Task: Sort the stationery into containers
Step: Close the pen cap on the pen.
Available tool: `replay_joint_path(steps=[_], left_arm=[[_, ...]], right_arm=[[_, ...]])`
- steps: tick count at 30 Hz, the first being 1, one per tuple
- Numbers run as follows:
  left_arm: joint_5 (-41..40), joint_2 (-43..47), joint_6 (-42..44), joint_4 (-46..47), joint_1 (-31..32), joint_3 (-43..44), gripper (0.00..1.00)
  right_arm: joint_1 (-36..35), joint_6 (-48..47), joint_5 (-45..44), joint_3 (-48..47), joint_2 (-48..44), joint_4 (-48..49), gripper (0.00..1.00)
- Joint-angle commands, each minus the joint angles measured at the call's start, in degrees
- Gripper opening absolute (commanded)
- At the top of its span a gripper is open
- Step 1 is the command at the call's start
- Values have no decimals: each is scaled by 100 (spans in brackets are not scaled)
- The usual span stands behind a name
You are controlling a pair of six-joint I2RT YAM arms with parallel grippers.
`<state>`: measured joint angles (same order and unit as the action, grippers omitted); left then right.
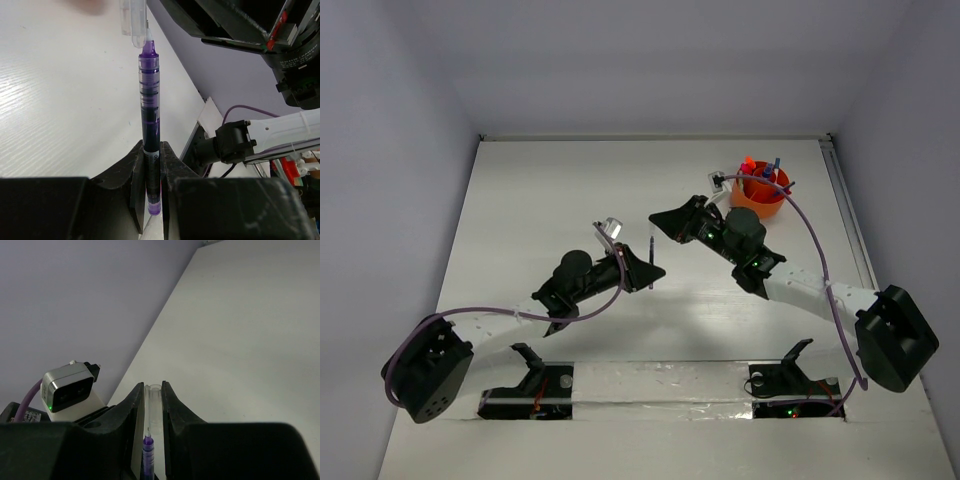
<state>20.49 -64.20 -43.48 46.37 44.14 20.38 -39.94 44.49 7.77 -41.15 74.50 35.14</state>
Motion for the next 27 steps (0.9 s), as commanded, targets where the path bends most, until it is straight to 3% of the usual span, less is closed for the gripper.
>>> replay_joint_path(steps=[1,27], left_arm=[[-45,154,95,179,-55,221,0],[263,13,50,355,-107,98,0]], right_arm=[[-118,-125,23,54,-41,292,0],[-119,-274,-346,-289,-216,20,0]])
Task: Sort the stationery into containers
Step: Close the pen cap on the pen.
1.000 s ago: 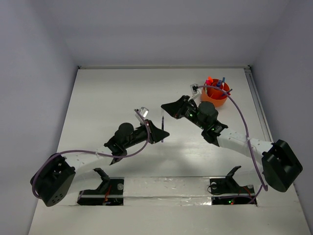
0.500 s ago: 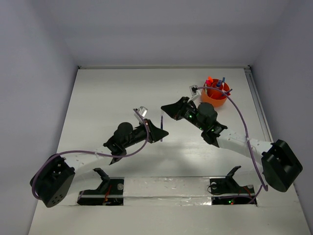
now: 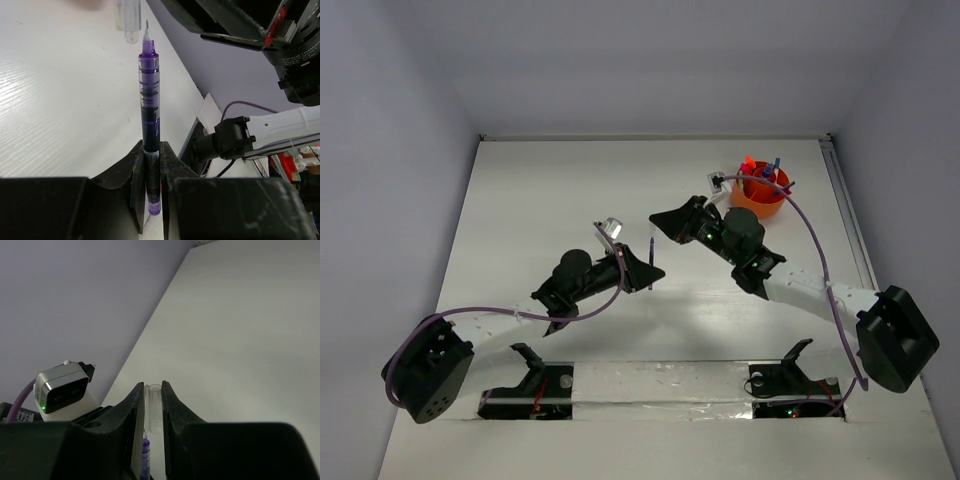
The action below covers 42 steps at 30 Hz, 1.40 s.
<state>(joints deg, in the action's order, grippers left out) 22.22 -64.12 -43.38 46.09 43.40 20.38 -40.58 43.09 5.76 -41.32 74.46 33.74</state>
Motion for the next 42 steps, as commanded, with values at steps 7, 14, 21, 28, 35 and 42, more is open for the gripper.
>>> replay_joint_path(steps=[7,14,21,28,35,42], left_arm=[[63,-92,57,366,-33,124,0],[2,-83,162,279,-33,282,0],[55,-119,163,287,-33,344,0],[72,-110,119,322,-33,335,0],[-7,-75,154,287,-33,344,0],[-139,40,154,225,-33,423,0]], right_arm=[[-56,-319,-233,-280,-388,19,0],[-56,-310,-233,-157,-362,10,0],[-56,-284,-163,-166,-248,54,0],[-108,-258,-66,-201,-177,89,0],[-108,-240,-40,-148,-203,107,0],[-214,-152,-57,71,-230,265,0]])
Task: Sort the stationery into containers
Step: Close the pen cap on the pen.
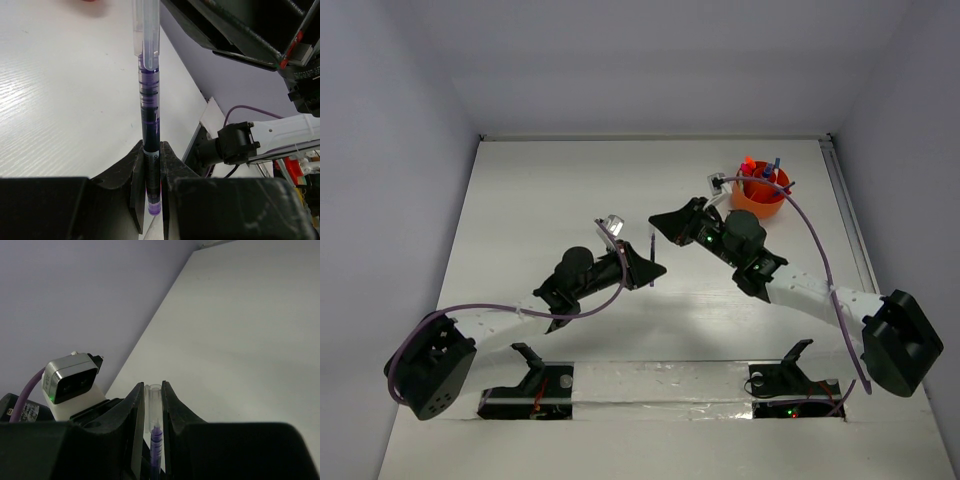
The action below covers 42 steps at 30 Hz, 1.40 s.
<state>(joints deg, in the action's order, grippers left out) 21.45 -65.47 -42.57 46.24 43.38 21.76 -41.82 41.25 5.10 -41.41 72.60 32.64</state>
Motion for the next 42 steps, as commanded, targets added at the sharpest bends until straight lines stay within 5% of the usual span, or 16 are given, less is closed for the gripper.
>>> replay_joint_path(steps=[1,42], left_arm=[[-71,175,64,228,-31,285,0],[-396,755,706,-844,-295,1339,0]], right_arm=[[-89,49,8,124,-53,383,0],[-704,-557,1195,871,-299,-927,0]])
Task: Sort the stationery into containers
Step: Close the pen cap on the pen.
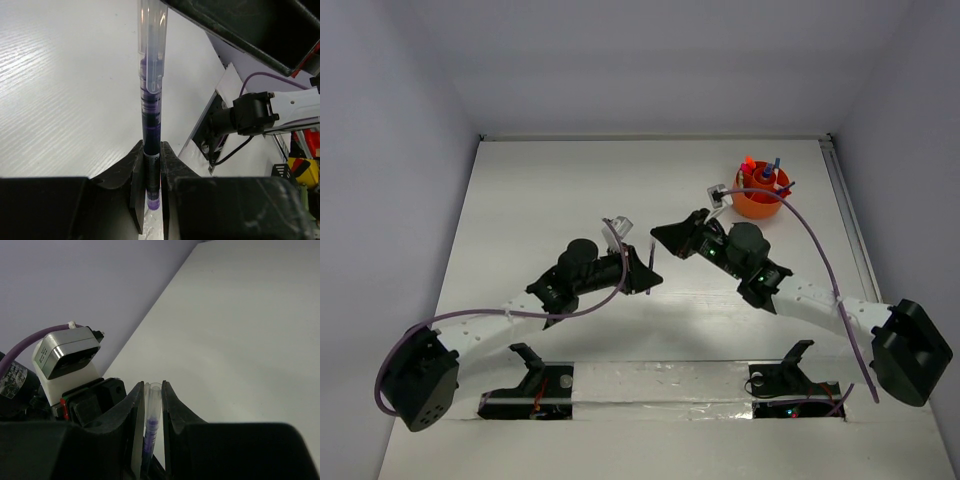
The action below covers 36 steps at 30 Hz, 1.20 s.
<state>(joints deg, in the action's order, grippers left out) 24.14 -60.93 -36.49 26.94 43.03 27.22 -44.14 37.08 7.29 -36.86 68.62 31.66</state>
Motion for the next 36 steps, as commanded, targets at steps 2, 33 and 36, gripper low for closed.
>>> replay_joint_path(steps=[2,33,36], left_arm=[[-691,327,159,1033,-312,898,0],[-358,-482,116,1436,-611,1586,0],[-243,-368,46,1481,-611,1182,0]], right_arm=[[-613,-18,976,627,152,-723,0],[-1580,853,275,1410,-181,-316,0],[-1580,1169,-900,1313,-680,-869,11]])
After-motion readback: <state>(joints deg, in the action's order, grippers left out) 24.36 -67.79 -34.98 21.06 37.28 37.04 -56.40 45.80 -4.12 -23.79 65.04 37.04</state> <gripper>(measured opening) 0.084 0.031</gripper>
